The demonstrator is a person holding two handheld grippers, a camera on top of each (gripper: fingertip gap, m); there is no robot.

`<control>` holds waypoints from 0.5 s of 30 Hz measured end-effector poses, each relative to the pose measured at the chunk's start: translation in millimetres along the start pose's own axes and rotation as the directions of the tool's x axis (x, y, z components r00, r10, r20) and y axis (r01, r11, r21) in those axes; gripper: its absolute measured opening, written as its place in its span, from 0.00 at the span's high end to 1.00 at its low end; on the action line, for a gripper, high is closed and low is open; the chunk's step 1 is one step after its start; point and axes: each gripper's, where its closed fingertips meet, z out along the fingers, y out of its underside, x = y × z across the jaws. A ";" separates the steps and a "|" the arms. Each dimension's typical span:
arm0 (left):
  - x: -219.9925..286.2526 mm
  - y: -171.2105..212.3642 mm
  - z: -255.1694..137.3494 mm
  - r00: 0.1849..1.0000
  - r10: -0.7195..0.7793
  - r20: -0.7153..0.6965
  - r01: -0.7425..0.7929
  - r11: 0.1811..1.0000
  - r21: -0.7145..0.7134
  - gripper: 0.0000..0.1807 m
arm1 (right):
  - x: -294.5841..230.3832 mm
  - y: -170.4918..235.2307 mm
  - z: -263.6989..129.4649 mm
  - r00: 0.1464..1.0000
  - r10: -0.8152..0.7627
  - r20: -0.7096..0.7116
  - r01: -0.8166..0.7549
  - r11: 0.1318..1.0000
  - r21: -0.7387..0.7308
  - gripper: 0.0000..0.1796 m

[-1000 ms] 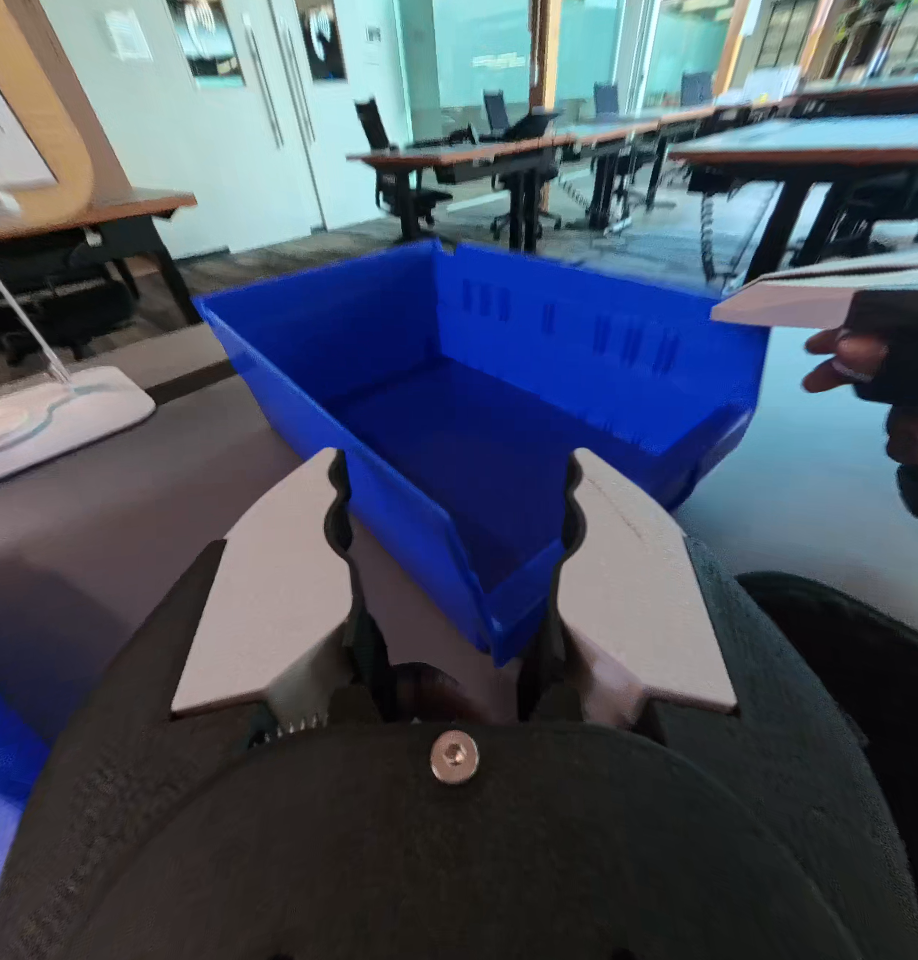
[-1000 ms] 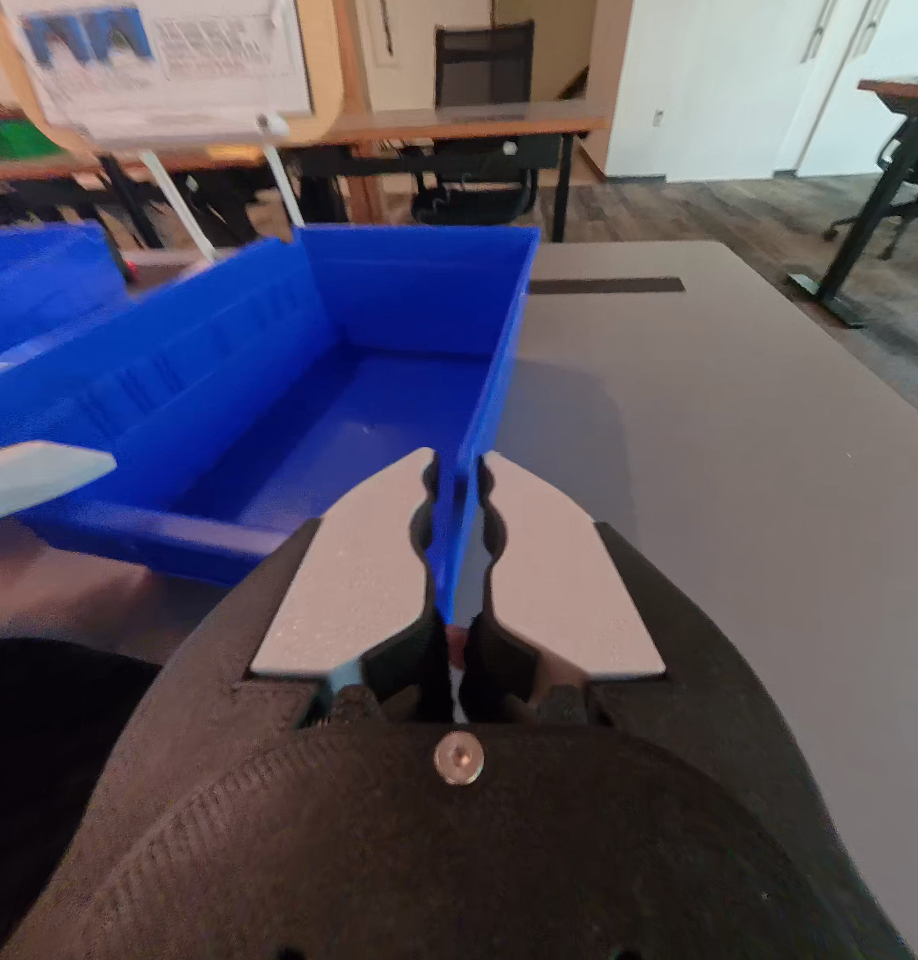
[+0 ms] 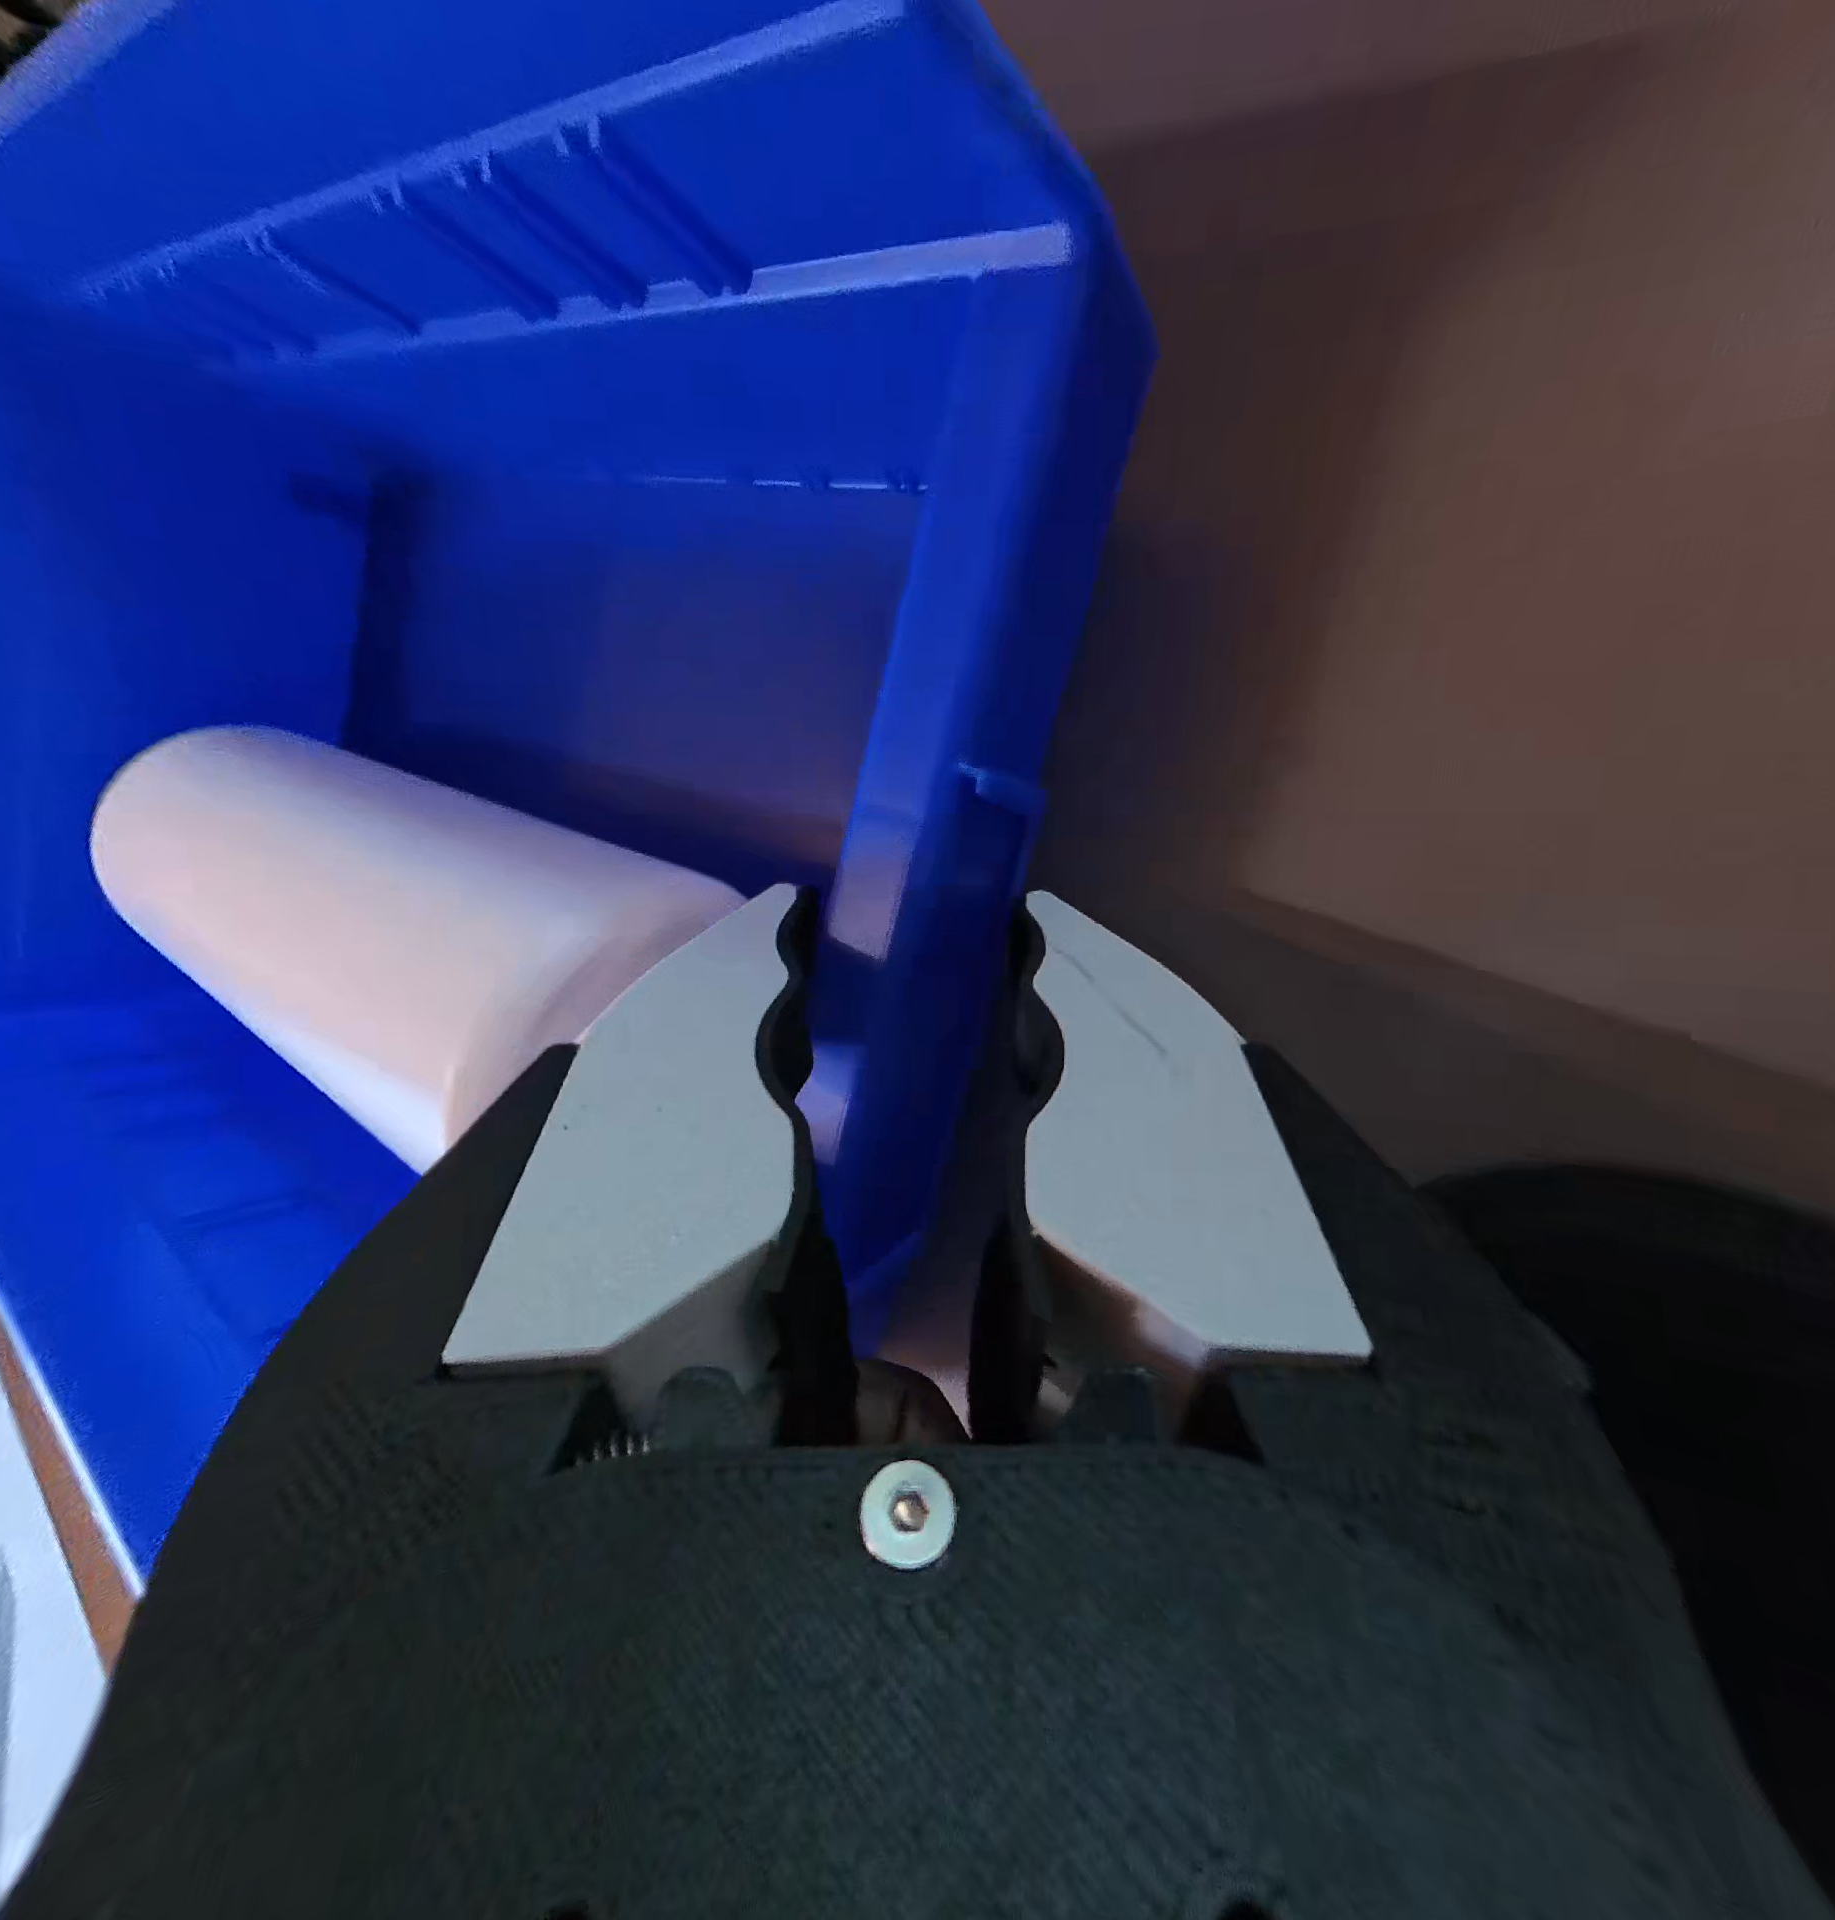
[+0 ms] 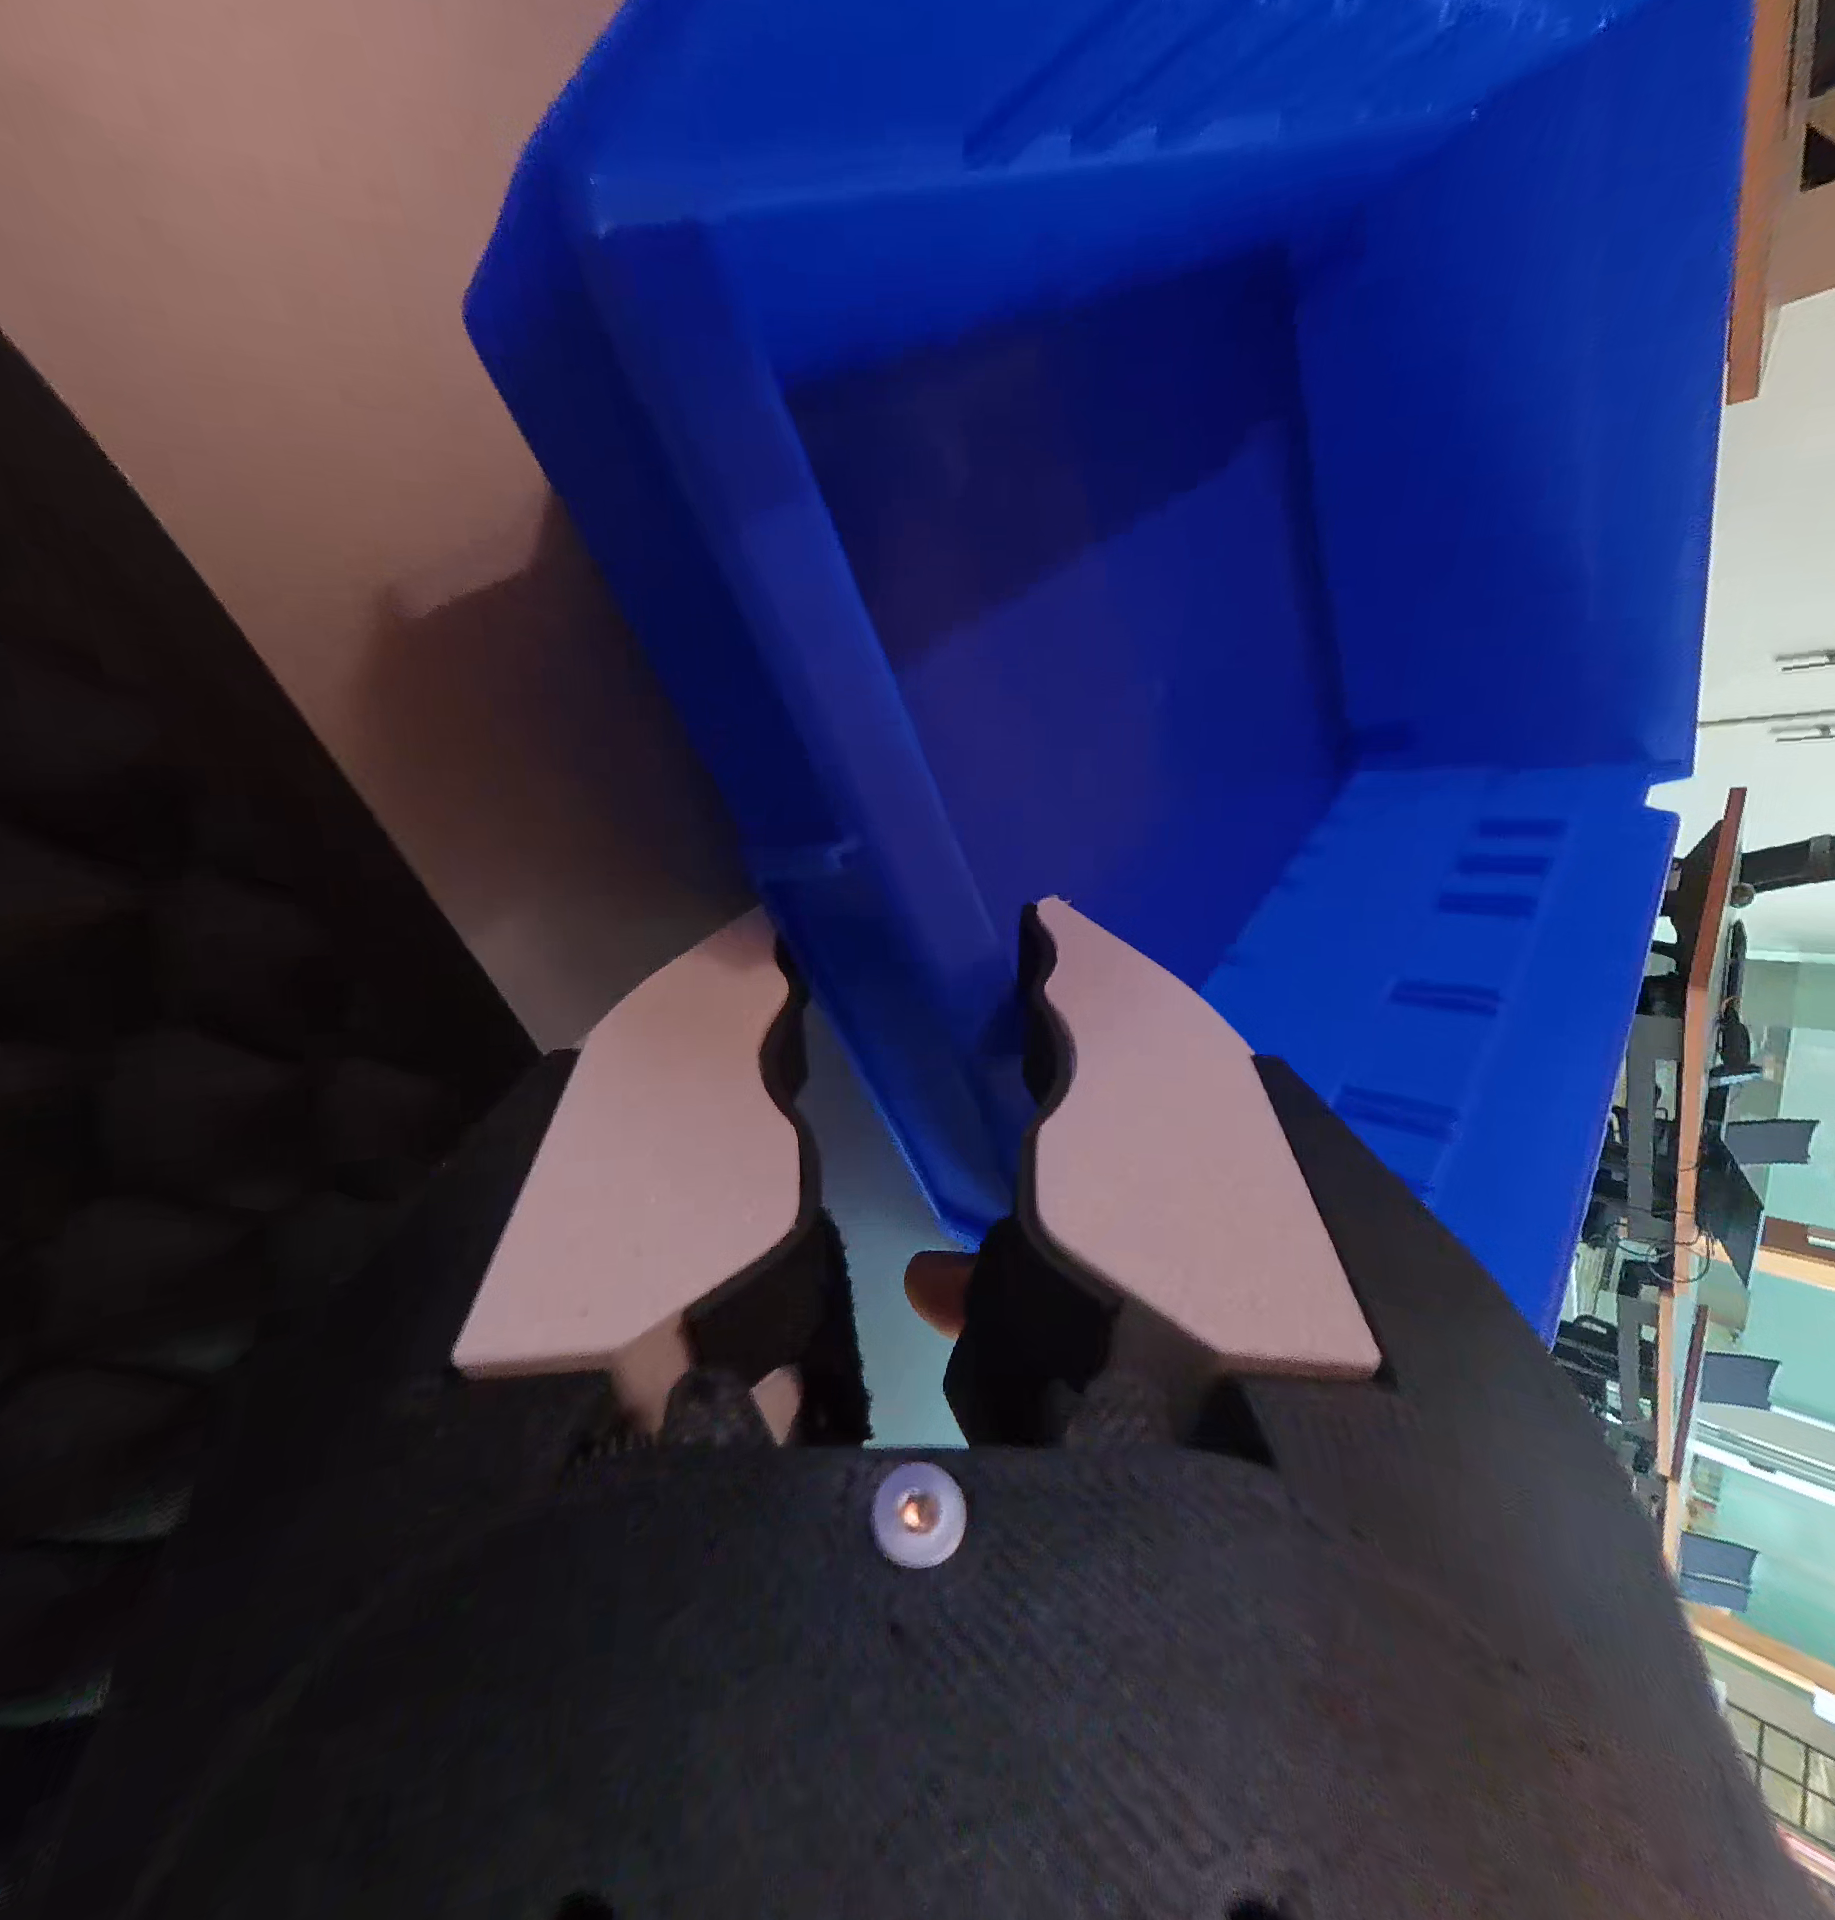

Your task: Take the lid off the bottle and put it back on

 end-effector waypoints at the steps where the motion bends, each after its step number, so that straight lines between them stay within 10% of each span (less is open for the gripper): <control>1: -1.9 8.7 -3.3 1.000 -0.008 -0.019 0.008 1.000 0.003 0.80 | 0.7 2.9 -0.7 1.000 0.004 0.000 -0.004 1.000 -0.003 0.78; 15: -27.6 146.0 -65.4 0.998 -0.059 -0.023 0.059 0.998 -0.017 0.78 | 19.8 60.3 -10.2 0.997 0.059 -0.055 -0.060 0.998 -0.017 0.77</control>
